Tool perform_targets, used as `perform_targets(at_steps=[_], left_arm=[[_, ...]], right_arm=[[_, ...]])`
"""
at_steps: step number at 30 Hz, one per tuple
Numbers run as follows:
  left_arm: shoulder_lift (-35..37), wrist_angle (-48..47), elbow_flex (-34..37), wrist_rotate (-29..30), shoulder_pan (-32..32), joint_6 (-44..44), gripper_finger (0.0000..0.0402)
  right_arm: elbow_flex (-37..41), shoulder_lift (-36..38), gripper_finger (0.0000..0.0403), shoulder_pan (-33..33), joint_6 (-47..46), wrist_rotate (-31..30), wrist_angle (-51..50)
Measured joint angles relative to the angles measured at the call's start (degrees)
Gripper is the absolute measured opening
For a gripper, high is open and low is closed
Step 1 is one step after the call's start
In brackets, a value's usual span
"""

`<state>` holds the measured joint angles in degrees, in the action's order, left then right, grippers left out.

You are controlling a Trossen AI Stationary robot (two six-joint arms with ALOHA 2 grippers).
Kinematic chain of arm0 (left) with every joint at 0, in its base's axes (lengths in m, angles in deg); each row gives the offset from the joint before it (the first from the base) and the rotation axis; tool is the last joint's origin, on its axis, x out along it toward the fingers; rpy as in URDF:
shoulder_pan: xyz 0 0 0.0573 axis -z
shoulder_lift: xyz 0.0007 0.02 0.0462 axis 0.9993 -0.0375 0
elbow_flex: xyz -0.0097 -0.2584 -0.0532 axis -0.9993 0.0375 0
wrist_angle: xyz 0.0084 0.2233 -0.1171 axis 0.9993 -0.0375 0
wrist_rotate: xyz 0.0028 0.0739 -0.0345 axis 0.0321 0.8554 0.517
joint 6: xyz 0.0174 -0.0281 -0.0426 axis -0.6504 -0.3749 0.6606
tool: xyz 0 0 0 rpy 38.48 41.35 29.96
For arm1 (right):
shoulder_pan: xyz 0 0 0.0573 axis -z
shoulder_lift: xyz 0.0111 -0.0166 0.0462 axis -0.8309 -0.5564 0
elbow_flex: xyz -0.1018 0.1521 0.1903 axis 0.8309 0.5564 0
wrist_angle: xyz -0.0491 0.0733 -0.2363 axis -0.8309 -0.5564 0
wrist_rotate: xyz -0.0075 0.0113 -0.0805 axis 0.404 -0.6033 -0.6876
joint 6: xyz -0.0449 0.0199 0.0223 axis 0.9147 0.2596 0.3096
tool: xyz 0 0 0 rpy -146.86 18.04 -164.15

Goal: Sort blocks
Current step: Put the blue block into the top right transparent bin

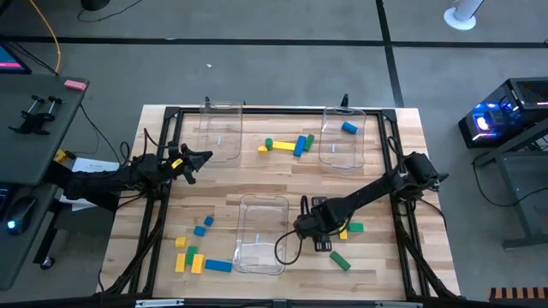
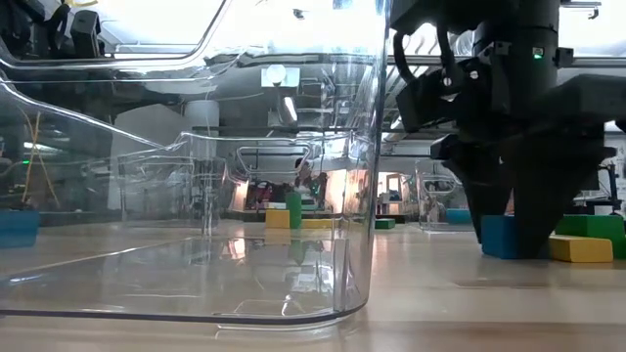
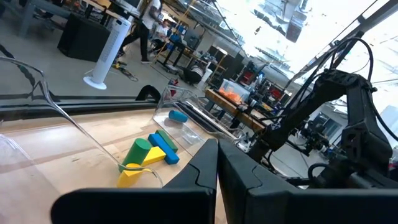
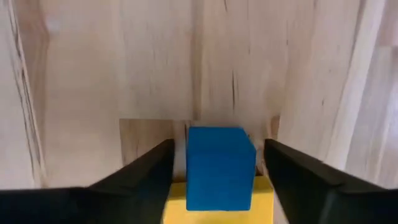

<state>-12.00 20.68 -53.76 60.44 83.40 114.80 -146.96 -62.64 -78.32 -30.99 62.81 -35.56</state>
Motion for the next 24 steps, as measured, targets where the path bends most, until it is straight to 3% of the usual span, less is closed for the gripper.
perform_targets(at_steps=[4,10,13,17,20,24], left_arm=[[0.0,0.0,0.0,0.0,0.0,0.0,0.0000],[0.0,0.0,0.0,0.0,0.0,0.0,0.0000],[0.0,0.0,0.0,0.0,0.0,0.0,0.0000],[0.0,0.0,0.0,0.0,0.0,0.0,0.0000],[0.0,0.0,0.0,0.0,0.0,0.0,0.0000],[0.0,0.0,0.0,0.0,0.0,0.0,0.0000]], right_arm=[[-1.2,0.3,0.0124,0.0,0.1,-0.4,-3.3],[-9.1,4.7,0.0128,2.7,4.0,-8.2,-10.7],[-12.1,9.5,0.0128,5.5,1.5,-17.9,-16.7],[-10.0,18.5,0.0128,10.5,-7.9,-29.3,-23.7],[-5.4,25.8,0.0128,16.3,-16.4,-32.3,-27.2],[1.2,33.1,0.0128,26.2,-29.0,-29.7,-26.8]])
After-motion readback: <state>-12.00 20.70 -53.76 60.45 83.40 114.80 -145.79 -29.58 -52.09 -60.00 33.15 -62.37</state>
